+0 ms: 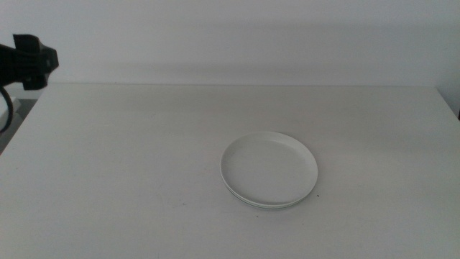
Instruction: Stack the three bowls on top of each other.
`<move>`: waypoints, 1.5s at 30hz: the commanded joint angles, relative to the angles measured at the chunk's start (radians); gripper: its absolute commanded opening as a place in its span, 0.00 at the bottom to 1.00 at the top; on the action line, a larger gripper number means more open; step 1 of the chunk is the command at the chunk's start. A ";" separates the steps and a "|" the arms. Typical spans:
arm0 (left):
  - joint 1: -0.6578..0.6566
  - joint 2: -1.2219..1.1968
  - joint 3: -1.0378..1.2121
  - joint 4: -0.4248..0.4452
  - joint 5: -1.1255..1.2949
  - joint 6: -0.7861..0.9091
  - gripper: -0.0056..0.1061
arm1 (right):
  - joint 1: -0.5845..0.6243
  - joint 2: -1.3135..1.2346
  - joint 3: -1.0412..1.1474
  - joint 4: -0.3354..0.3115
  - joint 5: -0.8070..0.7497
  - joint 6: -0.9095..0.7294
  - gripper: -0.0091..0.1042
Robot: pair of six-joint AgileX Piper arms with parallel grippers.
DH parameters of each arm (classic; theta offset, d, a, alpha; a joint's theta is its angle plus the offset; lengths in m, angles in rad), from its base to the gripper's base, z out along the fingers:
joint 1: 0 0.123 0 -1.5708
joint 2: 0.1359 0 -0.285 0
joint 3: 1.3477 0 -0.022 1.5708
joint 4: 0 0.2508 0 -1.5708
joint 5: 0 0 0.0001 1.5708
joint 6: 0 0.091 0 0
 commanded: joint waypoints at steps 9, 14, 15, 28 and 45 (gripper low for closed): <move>0.001 -0.005 0.002 0.001 -0.053 -0.014 0.89 | -0.003 -0.003 0.004 -0.001 -0.007 -0.006 0.90; 0.001 -0.005 0.002 0.001 -0.052 -0.014 0.89 | -0.003 -0.003 0.008 -0.042 -0.099 0.001 0.90; 0.001 -0.005 0.002 0.001 -0.052 -0.014 0.89 | -0.003 -0.003 0.016 -0.065 -0.131 0.028 0.90; 0.001 -0.005 0.002 0.001 -0.056 -0.014 0.89 | -0.294 -0.005 0.134 -0.259 -0.408 0.381 0.90; 0.003 -0.048 0.005 0.001 -0.052 -0.014 0.89 | -0.342 -0.028 0.185 -0.295 -0.402 0.432 0.90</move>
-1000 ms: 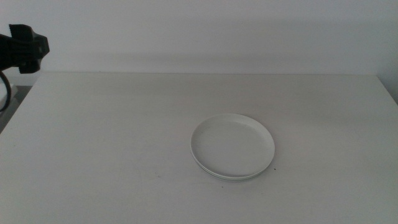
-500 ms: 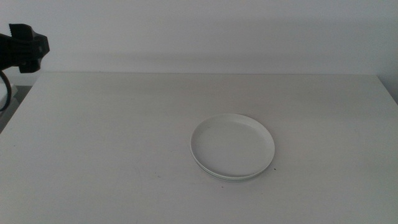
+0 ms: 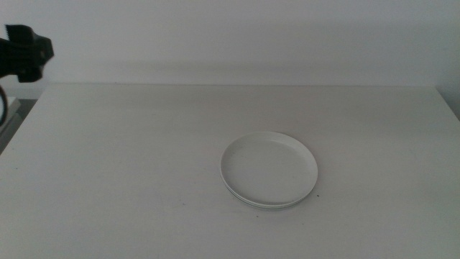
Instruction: Stack the three bowls on top of each other.
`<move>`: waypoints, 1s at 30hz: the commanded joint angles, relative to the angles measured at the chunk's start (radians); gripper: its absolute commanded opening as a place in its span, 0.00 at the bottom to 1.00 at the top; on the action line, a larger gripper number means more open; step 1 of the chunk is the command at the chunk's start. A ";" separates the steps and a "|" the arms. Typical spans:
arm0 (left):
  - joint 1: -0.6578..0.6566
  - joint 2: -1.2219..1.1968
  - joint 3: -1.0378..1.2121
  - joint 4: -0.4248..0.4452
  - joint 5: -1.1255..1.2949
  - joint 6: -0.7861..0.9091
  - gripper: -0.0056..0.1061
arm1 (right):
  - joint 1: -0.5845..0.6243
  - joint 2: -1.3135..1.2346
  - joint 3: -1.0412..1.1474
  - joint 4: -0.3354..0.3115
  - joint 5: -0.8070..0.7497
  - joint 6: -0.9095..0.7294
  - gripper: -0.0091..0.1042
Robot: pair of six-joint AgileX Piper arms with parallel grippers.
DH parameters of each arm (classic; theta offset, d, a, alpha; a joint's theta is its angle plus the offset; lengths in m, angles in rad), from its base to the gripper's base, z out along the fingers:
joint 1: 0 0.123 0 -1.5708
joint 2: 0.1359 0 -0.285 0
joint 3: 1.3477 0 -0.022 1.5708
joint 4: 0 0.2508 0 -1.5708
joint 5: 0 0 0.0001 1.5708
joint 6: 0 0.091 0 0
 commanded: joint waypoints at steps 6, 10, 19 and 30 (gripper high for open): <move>0.000 -0.291 0.183 -0.015 -0.006 -0.006 0.89 | -0.009 -0.254 0.288 -0.018 -0.023 0.000 0.90; 0.000 -0.572 0.428 -0.017 0.010 -0.006 0.89 | -0.009 -0.462 0.493 -0.058 -0.061 0.000 0.90; 0.000 -0.993 0.744 -0.012 -0.061 -0.006 0.89 | -0.009 -0.617 0.673 -0.078 -0.052 0.000 0.90; 0.002 -1.012 0.899 -0.003 -0.158 -0.006 0.89 | -0.009 -0.617 0.750 -0.123 -0.122 0.000 0.90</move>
